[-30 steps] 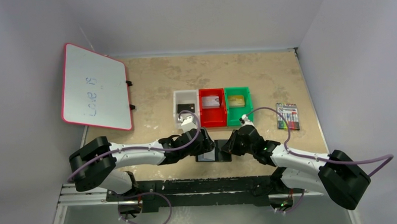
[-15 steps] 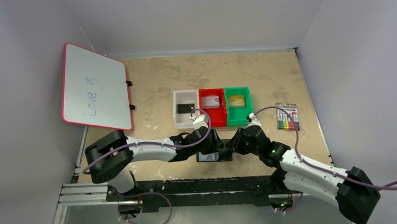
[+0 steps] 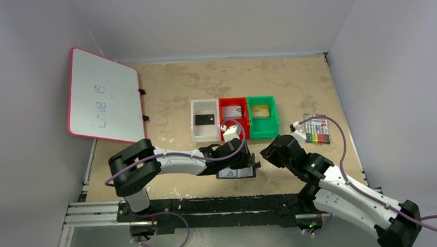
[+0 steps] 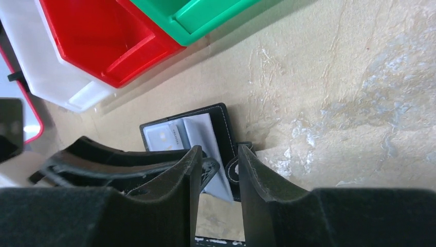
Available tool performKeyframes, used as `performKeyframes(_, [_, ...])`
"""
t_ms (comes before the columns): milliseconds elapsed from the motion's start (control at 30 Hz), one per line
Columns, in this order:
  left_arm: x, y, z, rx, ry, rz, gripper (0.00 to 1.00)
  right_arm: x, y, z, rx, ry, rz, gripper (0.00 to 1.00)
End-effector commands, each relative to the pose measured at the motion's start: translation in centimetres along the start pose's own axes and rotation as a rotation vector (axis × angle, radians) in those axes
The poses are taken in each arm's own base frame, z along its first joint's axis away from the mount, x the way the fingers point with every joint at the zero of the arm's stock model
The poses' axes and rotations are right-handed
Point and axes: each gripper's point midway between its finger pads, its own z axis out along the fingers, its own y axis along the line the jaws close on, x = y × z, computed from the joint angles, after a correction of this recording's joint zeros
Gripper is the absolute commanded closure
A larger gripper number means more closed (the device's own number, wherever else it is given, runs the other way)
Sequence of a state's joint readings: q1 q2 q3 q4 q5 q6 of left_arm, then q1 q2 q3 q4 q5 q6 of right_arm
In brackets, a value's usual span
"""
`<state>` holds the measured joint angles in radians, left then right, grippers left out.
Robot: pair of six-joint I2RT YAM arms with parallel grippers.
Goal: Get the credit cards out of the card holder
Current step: Remove the credit card from the card holder.
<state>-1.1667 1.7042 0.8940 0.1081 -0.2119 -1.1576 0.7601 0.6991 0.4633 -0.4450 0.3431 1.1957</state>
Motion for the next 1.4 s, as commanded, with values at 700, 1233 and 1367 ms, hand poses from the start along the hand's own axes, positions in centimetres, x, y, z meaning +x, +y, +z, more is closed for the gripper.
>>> performKeyframes(700, [-2.7,1.1,-4.2,-0.117,-0.158,0.071,0.59,1.6,5.2,-0.6,-0.281,0.089,-0.141,0.56])
performKeyframes(1233, [-5.8,6.2,-8.4,-0.247,-0.317,0.019,0.53,3.8,9.7,-2.0,-0.551,0.196,-0.208,0.59])
performKeyframes(1367, [-5.9,7.4,-8.9,-0.295,-0.335,0.003,0.54,4.0,11.5,-2.1,-0.621,0.204,-0.249,0.59])
